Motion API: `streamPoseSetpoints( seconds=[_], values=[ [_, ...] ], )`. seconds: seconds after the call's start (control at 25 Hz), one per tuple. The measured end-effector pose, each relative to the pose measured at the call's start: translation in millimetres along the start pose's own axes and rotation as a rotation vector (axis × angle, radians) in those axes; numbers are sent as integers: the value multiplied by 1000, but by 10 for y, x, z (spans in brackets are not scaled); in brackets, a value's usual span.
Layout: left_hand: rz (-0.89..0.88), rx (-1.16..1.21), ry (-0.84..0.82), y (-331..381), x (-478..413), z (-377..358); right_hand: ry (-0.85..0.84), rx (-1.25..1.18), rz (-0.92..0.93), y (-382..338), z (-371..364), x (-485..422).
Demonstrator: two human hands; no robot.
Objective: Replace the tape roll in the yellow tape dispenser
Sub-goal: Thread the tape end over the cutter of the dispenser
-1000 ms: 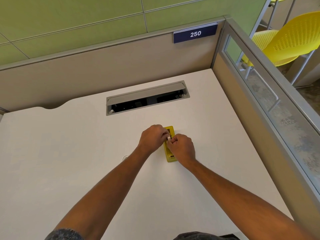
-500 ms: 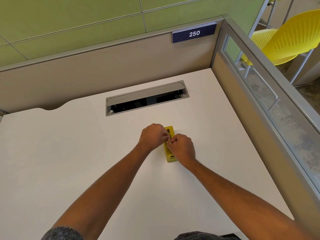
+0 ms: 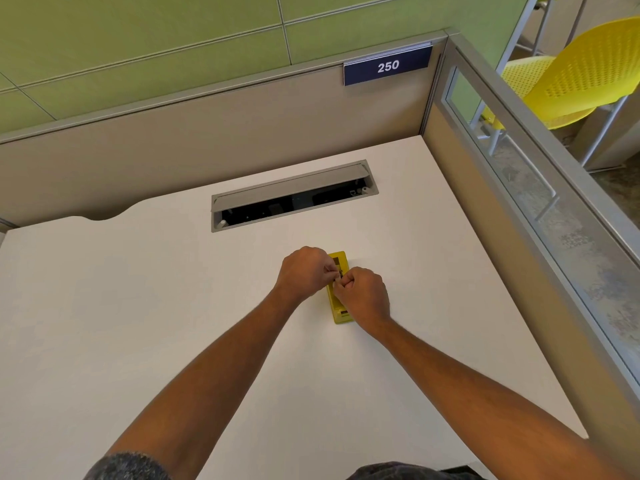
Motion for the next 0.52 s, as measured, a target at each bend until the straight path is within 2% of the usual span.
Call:
streamPoseSetpoints(
  seconds=[0.52],
  values=[
    [-39,-106,-32,116,-45,40,-23,-34,-18,0,3,-8]
  ],
)
Point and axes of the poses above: each hand's wrist, its own x-axis away from the middle knuckle, its own z-axis out of the back of the hand, y = z × x, the point moved 3 cm from there along -x, towards the middle knuckle, and after that the axes turned 2 degrees about y, right-handed, at the moved point
